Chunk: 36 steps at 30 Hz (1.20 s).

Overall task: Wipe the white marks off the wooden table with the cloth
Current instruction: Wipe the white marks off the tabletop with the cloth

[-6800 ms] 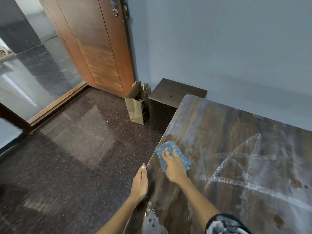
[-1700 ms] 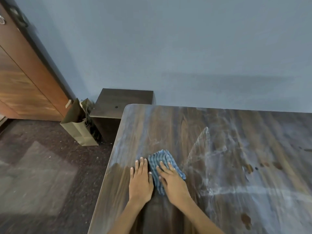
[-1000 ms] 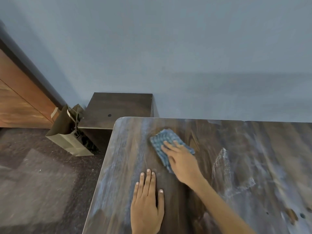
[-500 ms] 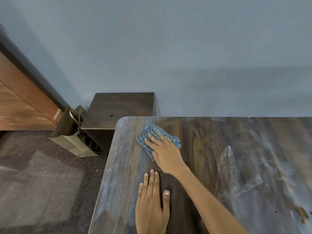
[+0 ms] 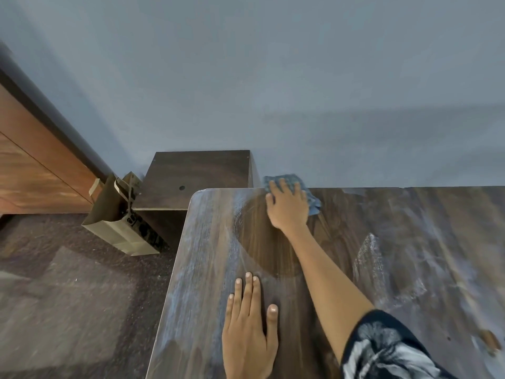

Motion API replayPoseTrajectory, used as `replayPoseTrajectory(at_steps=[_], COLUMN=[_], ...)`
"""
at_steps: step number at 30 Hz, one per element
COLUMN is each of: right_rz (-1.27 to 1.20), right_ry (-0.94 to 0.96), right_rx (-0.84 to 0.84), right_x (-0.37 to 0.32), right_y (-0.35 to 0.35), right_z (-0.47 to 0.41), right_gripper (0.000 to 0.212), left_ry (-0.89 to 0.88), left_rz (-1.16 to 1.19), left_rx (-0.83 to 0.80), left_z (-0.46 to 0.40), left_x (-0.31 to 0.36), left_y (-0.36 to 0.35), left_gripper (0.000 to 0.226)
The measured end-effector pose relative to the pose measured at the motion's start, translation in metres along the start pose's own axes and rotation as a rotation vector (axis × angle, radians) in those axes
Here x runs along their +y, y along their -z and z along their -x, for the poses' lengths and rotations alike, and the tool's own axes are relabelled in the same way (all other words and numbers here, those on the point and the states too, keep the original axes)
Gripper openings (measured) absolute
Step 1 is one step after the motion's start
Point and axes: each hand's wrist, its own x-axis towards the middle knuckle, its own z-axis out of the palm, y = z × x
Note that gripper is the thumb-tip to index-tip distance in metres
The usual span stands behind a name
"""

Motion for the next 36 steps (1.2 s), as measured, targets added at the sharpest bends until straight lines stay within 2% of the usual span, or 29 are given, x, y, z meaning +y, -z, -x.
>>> replayPoseTrajectory(at_steps=[5,11,17,23,25,30,36], right_rz=[0.01,0.019,0.066,0.057,0.042,0.079,0.092], right_ry=[0.347,0.463,0.214,-0.054,-0.059,0.187,0.427], right_rx=[-0.051,-0.063,0.006,0.04,0.02,0.021,-0.017], right_x=[-0.013,0.022,0.055,0.054,0.041,0.019,0.039], right_y=[-0.019,-0.025,-0.019,-0.005,-0.004,-0.013,-0.02], right_z=[0.036,0.105,0.143,0.075,0.051,0.048,0.124], right_gripper=[0.048,0.047,0.048,0.058,0.059,0.052,0.048], left_ry=[0.002,-0.002,-0.005,-0.026,-0.03,-0.022,-0.021], left_rz=[-0.05,-0.078,-0.034,-0.031,-0.028,0.006,-0.008], left_rx=[0.006,0.007,0.041,0.063,0.067,0.06,0.072], left_z=[-0.001,-0.001,-0.001,-0.002,-0.001,0.001,0.0], left_x=[0.001,0.001,0.001,0.0,-0.001,-0.002,-0.006], left_y=[-0.002,-0.001,-0.002,-0.004,-0.006,-0.009,-0.017], left_gripper=[0.053,0.052,0.052,0.05,0.05,0.05,0.053])
